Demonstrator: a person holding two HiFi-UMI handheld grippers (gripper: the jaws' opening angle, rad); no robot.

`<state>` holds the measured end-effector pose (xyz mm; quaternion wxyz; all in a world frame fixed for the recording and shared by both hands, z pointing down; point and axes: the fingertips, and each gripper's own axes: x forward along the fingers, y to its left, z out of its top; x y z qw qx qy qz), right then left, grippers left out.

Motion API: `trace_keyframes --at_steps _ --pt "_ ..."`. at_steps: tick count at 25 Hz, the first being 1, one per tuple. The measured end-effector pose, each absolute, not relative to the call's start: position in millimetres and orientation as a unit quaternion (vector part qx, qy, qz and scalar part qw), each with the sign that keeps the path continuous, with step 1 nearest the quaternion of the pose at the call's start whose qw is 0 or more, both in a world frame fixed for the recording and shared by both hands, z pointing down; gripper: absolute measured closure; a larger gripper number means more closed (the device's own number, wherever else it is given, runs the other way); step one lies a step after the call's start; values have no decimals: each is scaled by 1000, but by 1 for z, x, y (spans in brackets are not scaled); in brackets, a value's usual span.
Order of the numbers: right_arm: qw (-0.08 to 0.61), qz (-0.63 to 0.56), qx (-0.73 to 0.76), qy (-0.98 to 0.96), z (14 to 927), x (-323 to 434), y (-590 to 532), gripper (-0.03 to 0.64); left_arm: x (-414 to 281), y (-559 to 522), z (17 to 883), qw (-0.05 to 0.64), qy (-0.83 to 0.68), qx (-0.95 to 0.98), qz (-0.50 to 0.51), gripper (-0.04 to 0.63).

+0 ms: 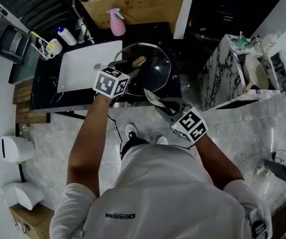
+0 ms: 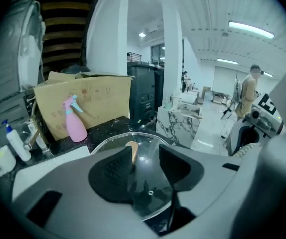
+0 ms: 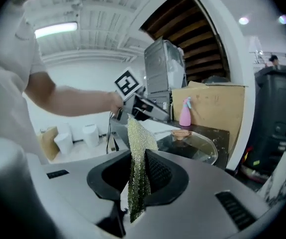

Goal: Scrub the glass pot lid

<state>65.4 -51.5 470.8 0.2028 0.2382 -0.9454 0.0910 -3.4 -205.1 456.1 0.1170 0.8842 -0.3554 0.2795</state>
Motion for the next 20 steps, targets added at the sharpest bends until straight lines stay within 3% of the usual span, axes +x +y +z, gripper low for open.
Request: trace_keyframes --at_steps 5,11,13,20 --pt "46 245 219 -943 436 72 -42 525 -6 -144 432 133 -402 882 205 571" --pt "-89 354 188 -912 402 73 -28 525 8 -69 416 152 -387 896 157 581" --pt "-87 356 196 -910 402 72 -23 526 10 -52 418 167 -395 890 152 581" --pt "27 286 285 -915 445 63 -3 529 -13 -13 443 222 -421 871 120 580"
